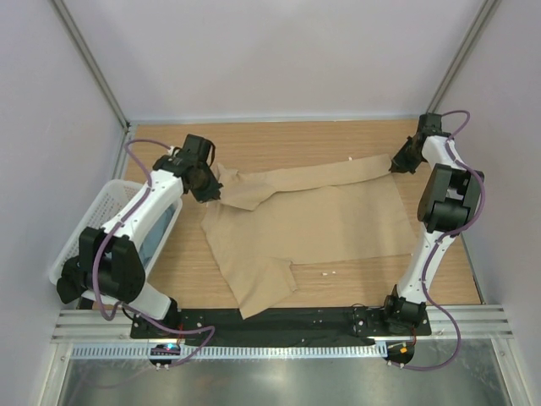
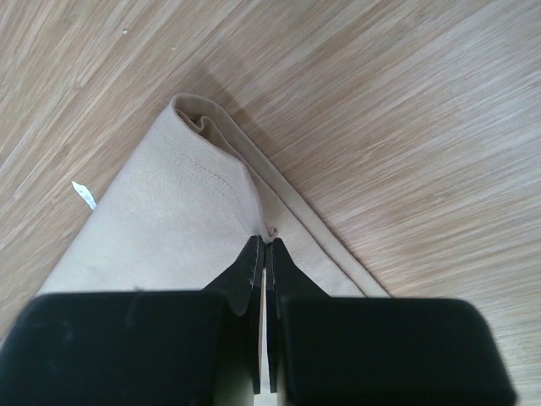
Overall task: Fold and stack the t-shirts
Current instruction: Fold the tshirt
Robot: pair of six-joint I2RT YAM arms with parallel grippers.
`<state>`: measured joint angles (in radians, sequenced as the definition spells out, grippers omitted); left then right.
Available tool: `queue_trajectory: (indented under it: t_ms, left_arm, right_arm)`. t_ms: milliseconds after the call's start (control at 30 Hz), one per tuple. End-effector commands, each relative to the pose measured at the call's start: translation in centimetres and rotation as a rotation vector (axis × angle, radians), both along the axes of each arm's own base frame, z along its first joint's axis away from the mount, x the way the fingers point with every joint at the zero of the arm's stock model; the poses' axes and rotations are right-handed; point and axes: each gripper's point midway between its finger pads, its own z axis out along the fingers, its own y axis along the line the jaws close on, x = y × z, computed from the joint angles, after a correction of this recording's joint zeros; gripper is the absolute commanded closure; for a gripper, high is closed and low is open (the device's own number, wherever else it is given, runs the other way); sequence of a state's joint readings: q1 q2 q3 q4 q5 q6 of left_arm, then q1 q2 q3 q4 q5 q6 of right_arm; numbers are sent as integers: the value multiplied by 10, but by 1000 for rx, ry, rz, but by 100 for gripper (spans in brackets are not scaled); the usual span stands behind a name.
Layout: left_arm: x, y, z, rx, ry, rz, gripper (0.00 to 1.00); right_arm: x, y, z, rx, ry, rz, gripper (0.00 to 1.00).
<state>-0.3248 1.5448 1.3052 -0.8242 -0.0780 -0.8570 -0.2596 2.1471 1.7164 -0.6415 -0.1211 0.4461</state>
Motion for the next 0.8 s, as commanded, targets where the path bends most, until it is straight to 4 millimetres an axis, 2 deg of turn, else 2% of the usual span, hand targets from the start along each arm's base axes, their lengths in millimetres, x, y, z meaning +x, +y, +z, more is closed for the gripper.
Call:
queue_trajectory:
  t_ms: [0, 33, 100, 133, 167, 200, 233, 267, 300, 333, 367, 400, 433, 467, 500, 533, 567, 600, 633, 667, 700, 733, 767]
  left_arm:
    - [-9, -3, 3, -49, 2, 13, 100]
    - [-18, -4, -9, -57, 36, 6, 100]
    - [-23, -4, -15, -65, 39, -7, 99]
    - [-28, -3, -21, -53, 52, -18, 88]
    - [-33, 0, -18, -35, 44, -33, 75]
    - [-33, 3, -16, -19, 33, -36, 54]
    - [-31, 4, -10, -11, 11, -40, 46]
    - [-26, 9, 3, 9, -45, -41, 35]
    - [-16, 10, 15, 15, -99, -44, 31]
    - [-6, 10, 25, 20, -145, -45, 29]
    - [10, 13, 38, 22, -211, -39, 26]
    - [23, 12, 36, 36, -223, -61, 25]
    - [43, 10, 55, 23, -273, -63, 25]
    - [58, 9, 60, 18, -292, -69, 25]
    - [87, 4, 54, -5, -276, -88, 33]
    - [100, 4, 52, 2, -271, -115, 38]
    - [112, 7, 41, 7, -231, -115, 41]
    - [133, 1, 62, -19, -273, -136, 41]
    - [140, 1, 23, -4, -161, -146, 41]
    - [150, 5, 19, -3, -146, -137, 39]
    - [165, 4, 34, -7, -178, -129, 39]
    - [168, 7, 6, 6, -104, -119, 39]
    - [173, 10, 2, 15, -94, -109, 39]
  right_arm:
    - [0, -9, 33, -45, -50, -7, 98]
    - [-2, -9, 30, -46, -38, -12, 96]
    - [-9, -9, 24, -45, -17, -19, 89]
    - [-10, -10, 25, -49, -13, -23, 86]
    - [-11, -10, 27, -54, -12, -26, 74]
    - [-9, -11, 31, -59, -23, -28, 67]
    - [-6, -14, 36, -72, -38, -30, 61]
    - [0, -17, 43, -87, -68, -33, 47]
    - [8, -19, 52, -97, -103, -31, 43]
    - [14, -20, 56, -103, -126, -25, 35]
    - [27, -20, 64, -102, -182, -11, 32]
    - [36, -20, 63, -98, -205, 1, 32]
    - [44, -19, 63, -93, -226, 12, 31]
    - [54, -19, 64, -86, -262, 23, 31]
    - [61, -14, 61, -57, -280, 43, 31]
    - [70, -13, 55, -44, -291, 53, 31]
    - [78, -12, 53, -36, -309, 54, 31]
    - [86, -11, 58, -27, -333, 62, 31]
    - [91, -11, 48, -15, -325, 65, 31]
    - [96, -11, 48, -12, -342, 71, 31]
    - [103, -11, 54, -11, -363, 82, 31]
    - [106, -10, 46, -3, -358, 92, 30]
    - [107, -11, 44, -13, -354, 103, 30]
